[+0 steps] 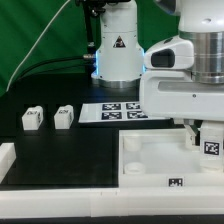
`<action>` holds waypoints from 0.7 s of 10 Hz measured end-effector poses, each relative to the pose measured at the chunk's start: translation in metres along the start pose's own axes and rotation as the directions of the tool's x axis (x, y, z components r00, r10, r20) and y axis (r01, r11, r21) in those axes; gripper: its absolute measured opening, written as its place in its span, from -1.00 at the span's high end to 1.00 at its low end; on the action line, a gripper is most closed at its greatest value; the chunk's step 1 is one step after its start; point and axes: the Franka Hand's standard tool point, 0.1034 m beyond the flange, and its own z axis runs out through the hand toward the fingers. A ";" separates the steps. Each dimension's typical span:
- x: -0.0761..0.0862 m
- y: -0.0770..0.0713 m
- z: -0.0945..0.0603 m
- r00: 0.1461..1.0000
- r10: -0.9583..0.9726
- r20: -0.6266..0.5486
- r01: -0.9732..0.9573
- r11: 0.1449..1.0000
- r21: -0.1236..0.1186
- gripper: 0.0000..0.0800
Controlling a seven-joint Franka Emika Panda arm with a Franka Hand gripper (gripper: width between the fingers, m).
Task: Assemble one leg
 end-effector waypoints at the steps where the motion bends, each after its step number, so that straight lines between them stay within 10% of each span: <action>1: -0.001 0.000 0.001 0.988 0.152 0.007 -0.152 0.988 0.005 0.30; 7: -0.005 -0.004 0.005 0.847 0.528 0.057 -0.530 0.848 0.027 0.31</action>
Offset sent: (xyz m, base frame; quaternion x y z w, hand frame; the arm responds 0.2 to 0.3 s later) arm -0.0007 -0.0037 -0.0053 0.0079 0.0100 0.2752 0.9613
